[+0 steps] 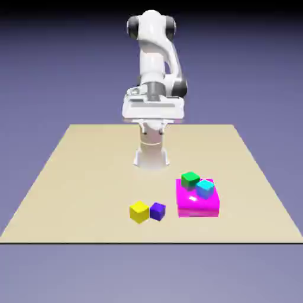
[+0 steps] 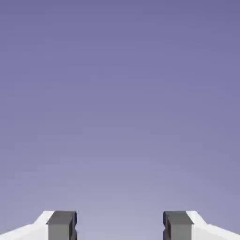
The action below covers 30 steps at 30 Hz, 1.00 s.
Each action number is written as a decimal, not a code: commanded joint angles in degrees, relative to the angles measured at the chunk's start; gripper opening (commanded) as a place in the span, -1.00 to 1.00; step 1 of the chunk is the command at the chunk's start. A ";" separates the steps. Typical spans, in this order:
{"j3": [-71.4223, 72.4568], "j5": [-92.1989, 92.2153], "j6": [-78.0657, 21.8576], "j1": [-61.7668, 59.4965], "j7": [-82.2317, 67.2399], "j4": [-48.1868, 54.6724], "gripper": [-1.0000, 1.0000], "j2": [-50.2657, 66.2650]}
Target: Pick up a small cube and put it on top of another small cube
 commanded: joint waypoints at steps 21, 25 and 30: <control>-28.74 -7.44 -21.23 35.31 -41.38 10.98 0.00 40.67; -23.40 -2.83 -13.82 30.42 -44.42 11.73 0.00 48.97; -20.70 -0.50 -10.08 27.95 -45.95 12.11 -1.00 53.16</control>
